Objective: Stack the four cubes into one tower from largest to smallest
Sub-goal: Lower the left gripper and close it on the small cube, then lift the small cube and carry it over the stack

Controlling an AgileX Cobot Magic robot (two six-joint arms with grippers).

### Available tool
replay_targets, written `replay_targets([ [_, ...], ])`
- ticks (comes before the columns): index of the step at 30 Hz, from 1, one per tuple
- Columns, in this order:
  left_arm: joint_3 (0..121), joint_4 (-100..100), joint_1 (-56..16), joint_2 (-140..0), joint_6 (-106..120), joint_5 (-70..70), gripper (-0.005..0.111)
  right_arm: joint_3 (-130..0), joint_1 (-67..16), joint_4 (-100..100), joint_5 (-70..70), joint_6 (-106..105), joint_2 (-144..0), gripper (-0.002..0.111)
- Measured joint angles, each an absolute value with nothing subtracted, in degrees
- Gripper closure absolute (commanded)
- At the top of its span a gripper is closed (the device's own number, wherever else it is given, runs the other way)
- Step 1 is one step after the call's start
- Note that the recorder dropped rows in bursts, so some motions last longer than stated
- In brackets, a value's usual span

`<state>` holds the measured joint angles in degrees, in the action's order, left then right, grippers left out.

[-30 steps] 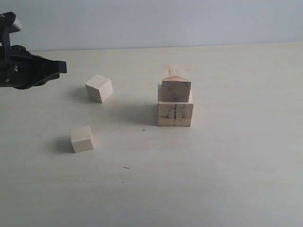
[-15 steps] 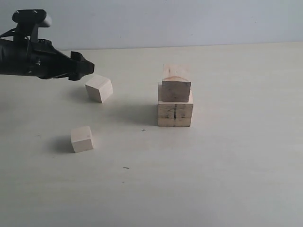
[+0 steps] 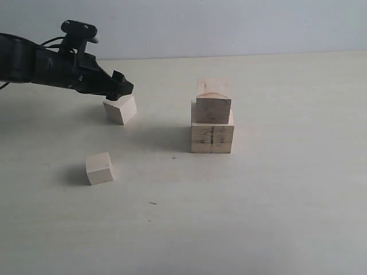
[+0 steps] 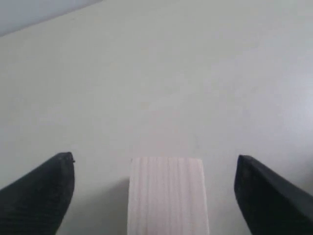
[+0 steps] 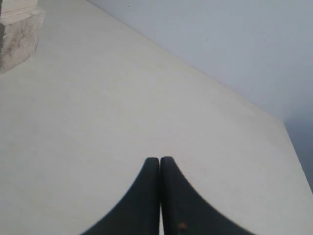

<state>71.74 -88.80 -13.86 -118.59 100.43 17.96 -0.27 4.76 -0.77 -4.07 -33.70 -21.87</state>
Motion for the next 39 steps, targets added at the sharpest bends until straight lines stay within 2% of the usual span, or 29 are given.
replay_targets([
  [5,73.77,-84.47,-16.31,-120.55,100.43,18.10,0.020,-0.27,4.76,-1.15,-4.31,-33.70,-21.87,0.108],
  [14,73.90,-84.19,-16.52,-124.83,100.43,16.31,0.021,-0.27,4.76,-1.38,-4.64,-33.70,-21.87,0.108],
  [17,73.90,-84.19,-16.52,-125.76,100.43,16.31,0.034,-0.27,4.76,-1.38,-4.75,-33.70,-21.87,0.108],
  [24,73.90,-86.35,-16.52,-125.81,100.48,16.07,0.089,-0.27,4.76,-1.38,-4.75,-33.70,-21.87,0.108],
  [27,73.90,-86.96,-16.52,-125.15,100.48,15.99,0.107,-0.27,4.76,-1.38,-4.75,-33.70,-21.87,0.108],
  [35,73.90,-86.96,-16.13,-114.64,99.47,16.25,0.107,-0.27,4.76,-1.38,-4.86,-33.70,-21.87,0.108],
  [39,74.13,-85.38,-14.32,-106.16,96.48,24.67,0.107,-0.27,4.76,-1.38,-4.86,-33.70,-21.87,0.108],
])
